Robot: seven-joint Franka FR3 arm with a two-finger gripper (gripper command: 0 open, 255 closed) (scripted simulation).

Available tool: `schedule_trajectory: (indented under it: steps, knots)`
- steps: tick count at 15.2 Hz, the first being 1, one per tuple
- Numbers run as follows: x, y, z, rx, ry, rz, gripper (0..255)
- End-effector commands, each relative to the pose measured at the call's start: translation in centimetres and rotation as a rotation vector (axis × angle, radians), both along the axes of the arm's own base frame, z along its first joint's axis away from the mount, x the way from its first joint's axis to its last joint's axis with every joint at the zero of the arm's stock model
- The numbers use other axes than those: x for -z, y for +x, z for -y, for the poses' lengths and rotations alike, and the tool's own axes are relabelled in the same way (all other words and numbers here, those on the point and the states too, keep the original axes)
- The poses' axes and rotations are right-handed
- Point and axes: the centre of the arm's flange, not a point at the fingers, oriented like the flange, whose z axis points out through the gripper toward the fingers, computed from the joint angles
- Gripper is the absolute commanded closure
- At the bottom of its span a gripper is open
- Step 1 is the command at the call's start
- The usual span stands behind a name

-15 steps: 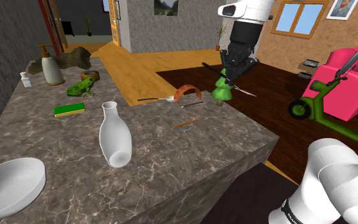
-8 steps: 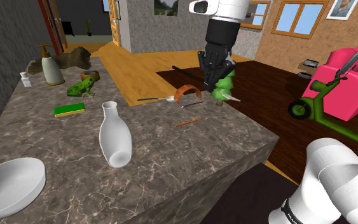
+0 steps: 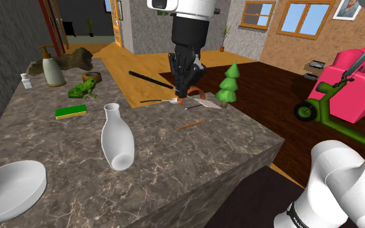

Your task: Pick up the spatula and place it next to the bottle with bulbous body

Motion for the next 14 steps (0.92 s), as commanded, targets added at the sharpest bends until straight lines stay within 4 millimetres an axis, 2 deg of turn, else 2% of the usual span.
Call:
schedule_trajectory:
  steps: [1,8,14]
  knots:
    - [0.0,0.4,-2.7,0.001,0.001,-0.001,255]
    - [0.0,2.6,-11.9,0.001,0.001,-0.001,255]
    - [3.2,2.6,-11.9,0.001,0.001,-0.001,255]
